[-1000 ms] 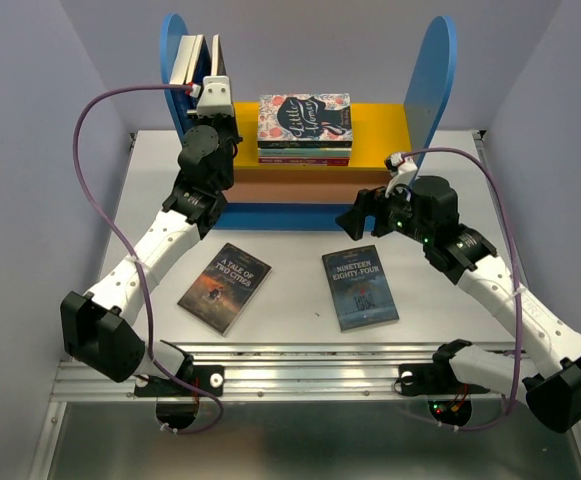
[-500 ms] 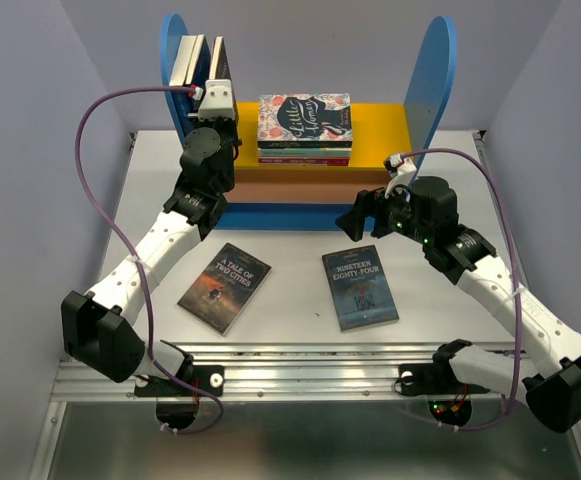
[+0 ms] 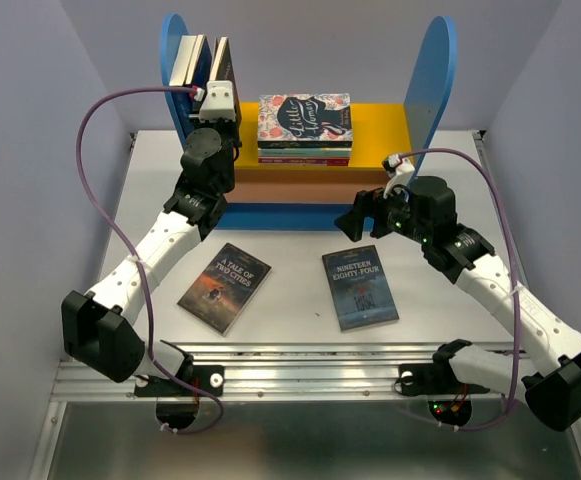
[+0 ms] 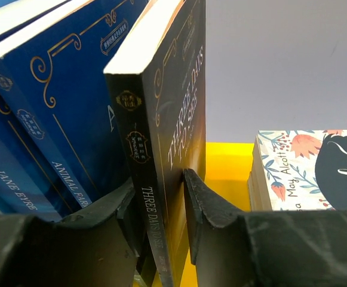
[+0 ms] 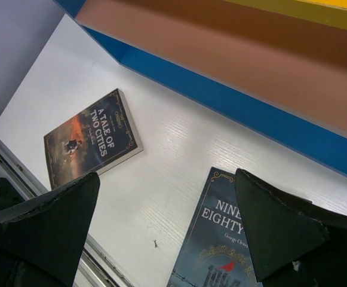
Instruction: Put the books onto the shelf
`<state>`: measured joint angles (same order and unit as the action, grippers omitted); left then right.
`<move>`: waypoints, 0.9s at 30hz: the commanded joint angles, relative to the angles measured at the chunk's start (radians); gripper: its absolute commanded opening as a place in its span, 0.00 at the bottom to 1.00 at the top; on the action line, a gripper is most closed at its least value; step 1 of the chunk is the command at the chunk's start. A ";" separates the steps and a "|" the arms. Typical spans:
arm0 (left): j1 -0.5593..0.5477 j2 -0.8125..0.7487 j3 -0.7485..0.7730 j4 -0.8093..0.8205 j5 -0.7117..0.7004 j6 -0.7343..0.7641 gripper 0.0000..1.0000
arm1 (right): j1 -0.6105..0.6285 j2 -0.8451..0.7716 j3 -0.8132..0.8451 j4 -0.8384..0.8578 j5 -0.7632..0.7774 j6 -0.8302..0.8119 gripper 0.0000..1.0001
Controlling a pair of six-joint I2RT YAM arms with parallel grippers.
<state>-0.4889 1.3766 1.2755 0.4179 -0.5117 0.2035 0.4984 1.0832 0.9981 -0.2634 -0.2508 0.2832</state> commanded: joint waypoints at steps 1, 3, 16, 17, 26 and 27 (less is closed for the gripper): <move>0.004 -0.051 -0.010 0.033 -0.001 -0.012 0.43 | -0.001 -0.003 0.005 0.018 -0.015 -0.013 1.00; 0.004 -0.056 -0.008 0.033 0.001 -0.018 0.44 | -0.001 -0.003 0.004 0.018 -0.028 -0.015 1.00; 0.004 -0.093 -0.008 0.030 0.013 -0.056 0.53 | -0.001 0.003 0.008 0.018 -0.068 -0.012 1.00; 0.004 -0.102 -0.008 0.025 0.025 -0.061 0.55 | -0.001 0.001 0.007 0.018 -0.070 -0.015 1.00; 0.004 -0.184 0.004 0.024 0.119 -0.122 0.64 | -0.001 0.001 0.005 0.020 -0.102 -0.016 1.00; 0.004 -0.194 0.013 0.025 0.128 -0.127 0.64 | -0.001 0.003 0.005 0.021 -0.114 -0.016 1.00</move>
<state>-0.4889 1.2606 1.2682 0.3920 -0.4286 0.1108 0.4984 1.0897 0.9981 -0.2634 -0.3183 0.2832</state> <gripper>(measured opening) 0.637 0.998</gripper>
